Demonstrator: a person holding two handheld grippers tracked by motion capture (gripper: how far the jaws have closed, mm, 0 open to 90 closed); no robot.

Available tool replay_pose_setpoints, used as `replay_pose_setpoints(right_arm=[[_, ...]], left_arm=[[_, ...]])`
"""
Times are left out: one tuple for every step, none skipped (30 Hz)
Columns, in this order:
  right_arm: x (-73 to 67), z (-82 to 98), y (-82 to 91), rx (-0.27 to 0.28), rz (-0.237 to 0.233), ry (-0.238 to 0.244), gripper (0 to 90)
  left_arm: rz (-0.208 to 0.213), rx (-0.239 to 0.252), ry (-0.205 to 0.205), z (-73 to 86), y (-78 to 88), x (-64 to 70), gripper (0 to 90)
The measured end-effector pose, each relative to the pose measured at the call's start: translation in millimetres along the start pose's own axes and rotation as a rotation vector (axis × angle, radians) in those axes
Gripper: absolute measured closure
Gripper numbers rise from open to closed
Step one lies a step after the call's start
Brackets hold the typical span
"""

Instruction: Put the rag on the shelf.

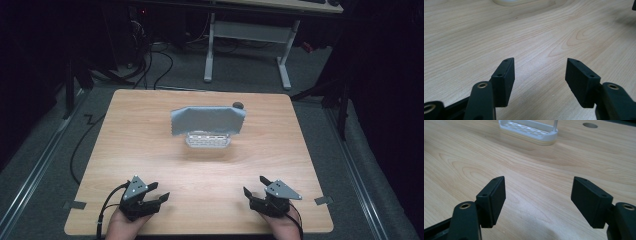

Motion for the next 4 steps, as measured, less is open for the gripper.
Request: replay_pose_setpoints(right_arm=[[-0.5,-0.2,-1.3,0.002,-0.001,0.006,28.0],[-0.9,0.7,-1.9,-0.005,-0.003,0.015,28.1],[-1.1,1.8,-2.5,-0.005,-0.005,0.018,28.2],[-0.6,3.1,-2.5,-0.009,-0.005,0.018,28.2]], left_arm=[[-0.001,0.003,0.000,-0.2,0.2,-0.3,41.4],[-0.004,0.006,-0.002,-0.3,1.2,-0.7,41.3],[-0.006,0.006,-0.006,0.0,2.4,-1.3,41.3],[-0.007,0.011,0.001,-0.3,3.1,-1.8,41.2]])
Point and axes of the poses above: each handheld gripper's, and its own axes: y roughly backward along the jaws, z roughly out of its underside, x roughly to its right, the point moved 10 cm from there along -y, roughly forward along the jaws
